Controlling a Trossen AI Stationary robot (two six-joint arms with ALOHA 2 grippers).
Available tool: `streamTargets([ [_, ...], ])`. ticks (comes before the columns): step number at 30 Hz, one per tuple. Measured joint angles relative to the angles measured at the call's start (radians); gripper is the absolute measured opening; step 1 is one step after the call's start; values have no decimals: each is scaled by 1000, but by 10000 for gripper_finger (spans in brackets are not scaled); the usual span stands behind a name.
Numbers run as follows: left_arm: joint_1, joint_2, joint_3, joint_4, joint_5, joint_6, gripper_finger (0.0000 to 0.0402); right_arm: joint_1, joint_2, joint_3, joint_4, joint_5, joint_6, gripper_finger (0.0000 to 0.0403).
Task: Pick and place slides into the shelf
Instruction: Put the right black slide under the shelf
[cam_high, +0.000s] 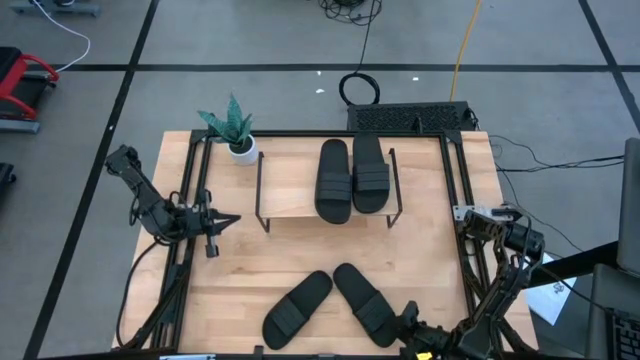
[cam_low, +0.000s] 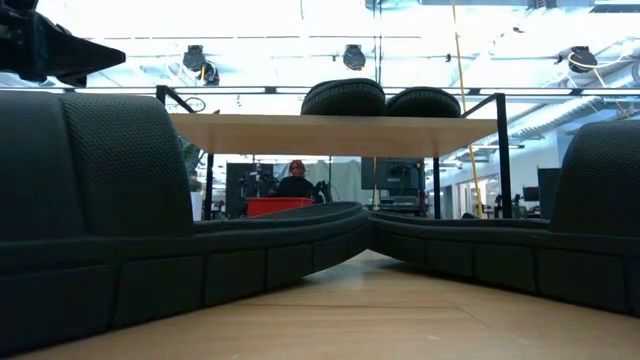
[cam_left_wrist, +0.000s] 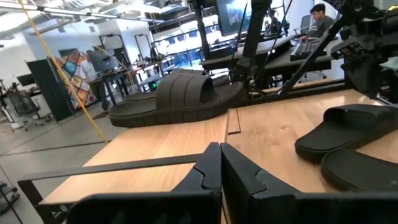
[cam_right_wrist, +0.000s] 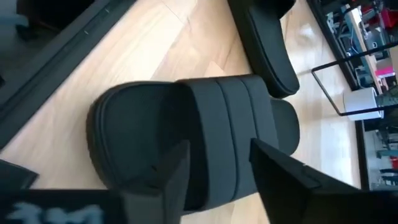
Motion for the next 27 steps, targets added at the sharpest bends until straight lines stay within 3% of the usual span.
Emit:
streamTargets([
  [5,0,0,0,-32,-8,-31,1,1,8,0,41,-1,-7,212],
  [10,0,0,0,-61,-8,-71,3,-24,40,0,45,31,-25,236],
  [21,0,0,0,-111,-8,-130,1,-110,113,0,51,53,-12,236],
  [27,0,0,0,-111,-7,-146,7,-123,113,0,45,86,48,197],
])
